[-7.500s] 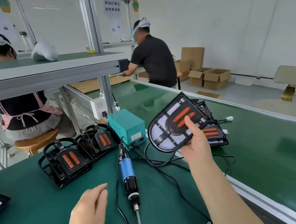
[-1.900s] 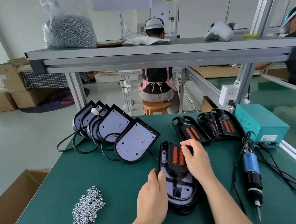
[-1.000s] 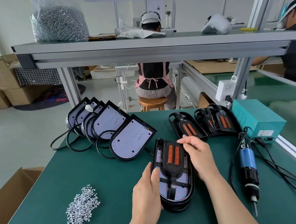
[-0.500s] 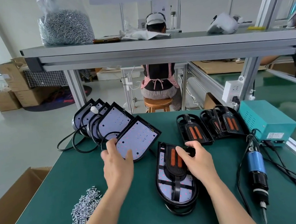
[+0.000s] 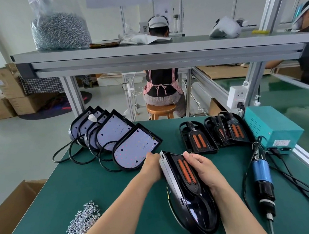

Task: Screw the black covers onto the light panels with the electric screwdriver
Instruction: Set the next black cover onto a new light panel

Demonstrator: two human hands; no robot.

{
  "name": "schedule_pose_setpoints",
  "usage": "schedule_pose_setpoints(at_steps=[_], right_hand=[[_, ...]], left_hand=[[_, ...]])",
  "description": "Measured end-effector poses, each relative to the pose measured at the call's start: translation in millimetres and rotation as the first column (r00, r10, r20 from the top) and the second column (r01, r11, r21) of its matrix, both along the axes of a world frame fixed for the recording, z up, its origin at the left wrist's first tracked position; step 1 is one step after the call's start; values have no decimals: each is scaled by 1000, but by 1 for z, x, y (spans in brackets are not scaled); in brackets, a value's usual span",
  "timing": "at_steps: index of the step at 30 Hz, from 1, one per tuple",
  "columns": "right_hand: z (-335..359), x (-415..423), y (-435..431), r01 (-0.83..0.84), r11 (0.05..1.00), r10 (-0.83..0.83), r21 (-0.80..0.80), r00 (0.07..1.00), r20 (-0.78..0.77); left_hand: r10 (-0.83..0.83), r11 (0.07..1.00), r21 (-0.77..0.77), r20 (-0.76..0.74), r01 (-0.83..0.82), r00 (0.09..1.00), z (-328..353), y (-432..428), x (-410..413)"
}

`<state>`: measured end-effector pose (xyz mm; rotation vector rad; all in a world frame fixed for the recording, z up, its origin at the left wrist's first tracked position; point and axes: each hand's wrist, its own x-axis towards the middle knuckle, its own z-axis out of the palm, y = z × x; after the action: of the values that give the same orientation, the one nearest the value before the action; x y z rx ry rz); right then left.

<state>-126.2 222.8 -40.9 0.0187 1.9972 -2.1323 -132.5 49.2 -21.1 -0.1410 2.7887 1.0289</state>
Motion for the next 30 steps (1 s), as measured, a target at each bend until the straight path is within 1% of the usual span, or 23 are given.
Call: schedule_pose_setpoints(at_steps=[2,3,5,7,8,9,10,11,13,14,17,21,22,23,25,26,27,28,30], right_hand=[[1,-1,2,-15,1000,15,-24,1000,13],[1,-2,2,-27,999,27,-30,999,19],[0,-3,2,-43,999,45,-33,998,46],[0,-3,1,-52,998,55,-42,996,71],[-1,-4,1,-61,997,64,-44,995,78],[-2,-4,1,-70,996,74,-50,994,84],[-3,-5,0,-76,995,81,-60,993,88],[-3,-5,-1,-81,994,87,-73,992,92],[-3,-4,-5,-92,989,102,-115,991,86],[-3,-4,-6,-109,983,120,-147,990,73],[-4,-4,-8,-145,955,161,-259,986,39],[-5,-5,-6,-95,940,120,-327,991,56],[-6,-5,-6,-83,939,108,-332,993,57],[-6,-5,-6,-72,942,97,-328,993,60],[-6,-6,-5,-50,950,77,-310,994,73],[-6,-7,-4,-35,952,66,-303,994,91],[-5,-7,-3,-20,954,55,-299,993,109],[-5,-8,-2,-2,958,37,-285,992,117],[-3,-8,1,30,975,-5,-221,994,112]], left_hand=[[37,995,-96,-32,-40,999,-6,5,1],[47,992,-117,-43,-52,998,-5,7,4],[37,992,-118,-138,-54,990,-13,12,2],[100,994,63,-178,-91,979,-17,14,1],[183,972,175,-155,-156,971,-15,14,2],[255,938,273,-121,-215,959,-13,15,4],[293,907,345,-103,-242,950,-12,14,7],[311,869,432,-98,-241,945,-14,13,8],[317,747,627,-47,-219,947,-16,12,11],[298,702,684,-31,-197,954,-17,11,12],[193,626,772,-16,-110,981,-14,10,16],[-17,484,874,49,-35,999,-7,15,20],[-43,478,878,42,-16,998,-6,16,21],[-43,505,863,14,10,999,-6,17,20],[40,608,794,-72,33,997,-4,16,19],[114,658,753,-87,-10,990,-4,14,19],[178,690,721,-85,-63,980,-4,12,19],[206,706,701,-69,-99,976,-4,10,21],[177,713,686,27,-147,984,-5,3,32]])
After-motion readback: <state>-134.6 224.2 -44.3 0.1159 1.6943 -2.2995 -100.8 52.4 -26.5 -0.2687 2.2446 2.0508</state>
